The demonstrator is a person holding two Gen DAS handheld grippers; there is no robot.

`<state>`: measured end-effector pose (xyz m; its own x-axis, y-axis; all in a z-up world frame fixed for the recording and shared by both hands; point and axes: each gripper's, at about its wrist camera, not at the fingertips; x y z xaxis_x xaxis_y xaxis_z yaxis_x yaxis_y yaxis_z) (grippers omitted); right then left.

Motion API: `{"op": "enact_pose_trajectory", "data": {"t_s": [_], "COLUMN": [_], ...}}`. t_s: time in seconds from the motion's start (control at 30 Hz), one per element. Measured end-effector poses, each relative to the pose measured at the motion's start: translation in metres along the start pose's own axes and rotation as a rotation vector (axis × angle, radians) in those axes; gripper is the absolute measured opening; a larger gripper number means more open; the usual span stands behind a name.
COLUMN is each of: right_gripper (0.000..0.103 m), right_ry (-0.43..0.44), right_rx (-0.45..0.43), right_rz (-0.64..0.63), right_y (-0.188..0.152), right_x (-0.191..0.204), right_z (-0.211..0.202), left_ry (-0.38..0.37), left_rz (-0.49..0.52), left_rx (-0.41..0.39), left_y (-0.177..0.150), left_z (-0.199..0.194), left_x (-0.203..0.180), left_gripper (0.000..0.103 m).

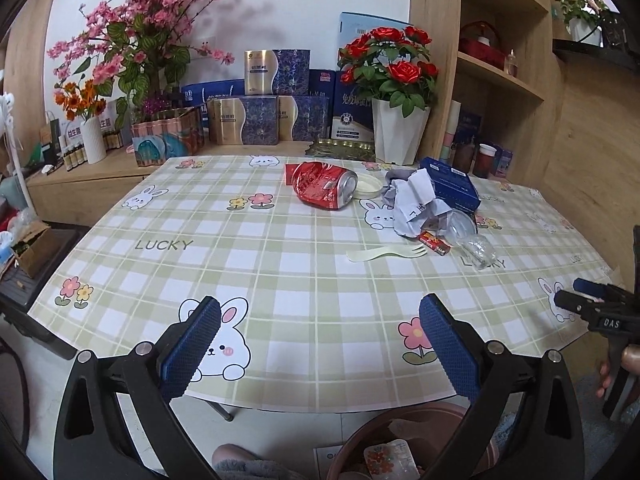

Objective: Collect trash
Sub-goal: 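Move both tools from the bin back over the table items, then grasp the clear plastic cup with the right gripper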

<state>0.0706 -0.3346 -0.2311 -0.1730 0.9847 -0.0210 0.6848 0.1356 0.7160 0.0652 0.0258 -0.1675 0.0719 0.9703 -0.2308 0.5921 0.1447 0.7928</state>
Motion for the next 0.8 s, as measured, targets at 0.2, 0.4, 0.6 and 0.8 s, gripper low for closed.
{"op": "enact_pose_trajectory", "data": {"t_s": [0.2,0.4,0.6,0.8], "right_gripper": [0.097,0.097,0.082,0.076], "right_ry": [0.031,0.086,0.102,0.087], "right_rx": [0.04,0.065,0.038,0.047], "right_rz": [-0.08,-0.157,-0.275,-0.254], "right_y": [0.029,0.059,0.08,0.09], "right_x": [0.0,0.015,0.036,0.025], "right_z": [0.031,0.063,0.083,0.104], "left_ry": [-0.002,0.016,0.048,0.051], "left_rz": [0.017,-0.018,-0.01,-0.036], "left_rx": [-0.006,0.03,0.061,0.067], "left_y": [0.008,0.008,-0.002,0.003], "left_z": [0.008,0.019,0.028,0.037], "left_x": [0.003,0.011,0.014,0.013], "left_gripper": [0.097,0.097,0.097,0.097]}}
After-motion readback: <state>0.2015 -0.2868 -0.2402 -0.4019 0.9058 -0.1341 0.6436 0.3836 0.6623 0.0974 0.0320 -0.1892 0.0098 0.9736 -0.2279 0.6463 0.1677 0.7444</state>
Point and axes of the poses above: each gripper's, at about its wrist camera, not at the fingertips, and z roughly the way its jaws point, x to its left, y to its top, and after that the axes turned 12 degrees about -z, right-handed
